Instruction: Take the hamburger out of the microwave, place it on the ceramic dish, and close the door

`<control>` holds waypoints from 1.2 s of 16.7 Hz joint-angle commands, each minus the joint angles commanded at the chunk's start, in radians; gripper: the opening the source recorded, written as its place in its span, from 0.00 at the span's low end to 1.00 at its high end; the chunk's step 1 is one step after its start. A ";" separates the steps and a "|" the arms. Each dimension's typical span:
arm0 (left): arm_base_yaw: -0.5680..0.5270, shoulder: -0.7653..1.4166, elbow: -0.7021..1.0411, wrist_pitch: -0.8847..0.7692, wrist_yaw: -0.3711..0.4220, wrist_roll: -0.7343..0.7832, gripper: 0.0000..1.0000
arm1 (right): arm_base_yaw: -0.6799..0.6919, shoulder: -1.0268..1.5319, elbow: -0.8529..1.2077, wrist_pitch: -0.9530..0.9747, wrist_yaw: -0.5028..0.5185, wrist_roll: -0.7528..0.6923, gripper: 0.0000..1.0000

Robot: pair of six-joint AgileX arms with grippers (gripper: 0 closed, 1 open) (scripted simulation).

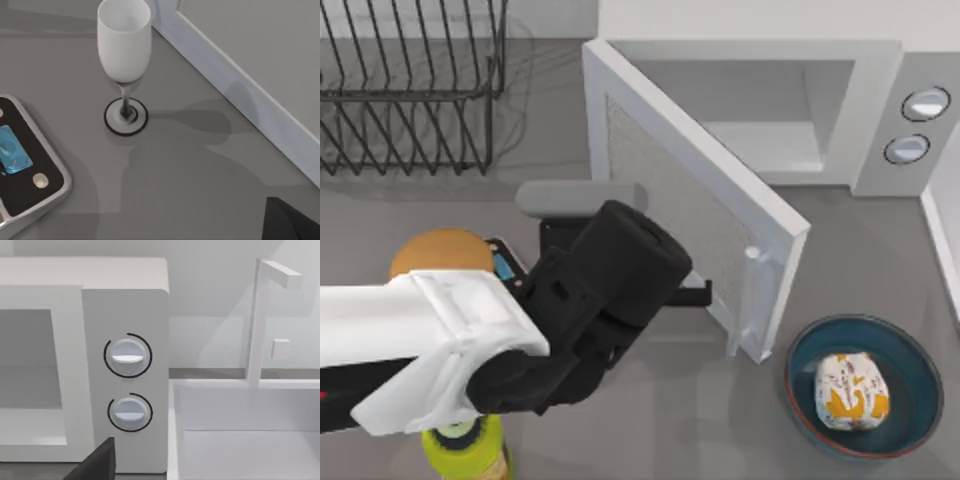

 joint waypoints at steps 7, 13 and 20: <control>-0.061 0.111 0.118 -0.050 -0.035 -0.059 0.00 | 0.000 0.000 0.000 0.000 0.000 0.000 1.00; -0.166 0.310 0.363 -0.145 -0.097 -0.161 0.00 | 0.000 0.000 0.000 0.000 0.000 0.000 1.00; -0.178 0.348 0.408 -0.169 -0.104 -0.177 0.00 | 0.000 0.000 0.000 0.000 0.000 0.000 1.00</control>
